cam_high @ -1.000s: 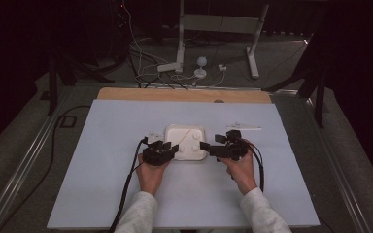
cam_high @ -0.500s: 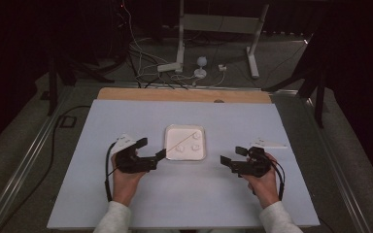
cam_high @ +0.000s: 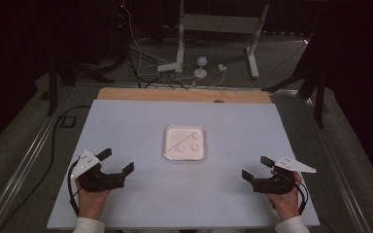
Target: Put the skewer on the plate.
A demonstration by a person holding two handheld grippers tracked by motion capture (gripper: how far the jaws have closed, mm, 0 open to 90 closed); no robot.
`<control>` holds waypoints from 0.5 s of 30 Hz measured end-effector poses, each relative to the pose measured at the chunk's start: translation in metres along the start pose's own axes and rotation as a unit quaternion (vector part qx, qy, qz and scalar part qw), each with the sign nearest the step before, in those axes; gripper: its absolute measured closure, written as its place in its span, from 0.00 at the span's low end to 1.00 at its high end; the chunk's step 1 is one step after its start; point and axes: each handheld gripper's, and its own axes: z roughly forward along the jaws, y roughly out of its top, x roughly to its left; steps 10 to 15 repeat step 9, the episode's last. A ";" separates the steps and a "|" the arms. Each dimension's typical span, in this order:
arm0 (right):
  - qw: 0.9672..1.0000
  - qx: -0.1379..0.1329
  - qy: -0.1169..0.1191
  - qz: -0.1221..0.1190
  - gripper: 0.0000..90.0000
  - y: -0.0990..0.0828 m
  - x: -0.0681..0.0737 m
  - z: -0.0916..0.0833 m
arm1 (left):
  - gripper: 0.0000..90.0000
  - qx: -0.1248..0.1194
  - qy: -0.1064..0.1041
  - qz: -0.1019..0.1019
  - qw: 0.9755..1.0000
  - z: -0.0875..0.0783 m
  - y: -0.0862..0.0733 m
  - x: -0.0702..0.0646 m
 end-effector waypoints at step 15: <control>1.000 -0.022 -0.018 -0.011 0.00 -0.002 -0.002 -0.007 | 0.01 -0.003 0.015 -0.009 1.000 -0.008 -0.006 0.005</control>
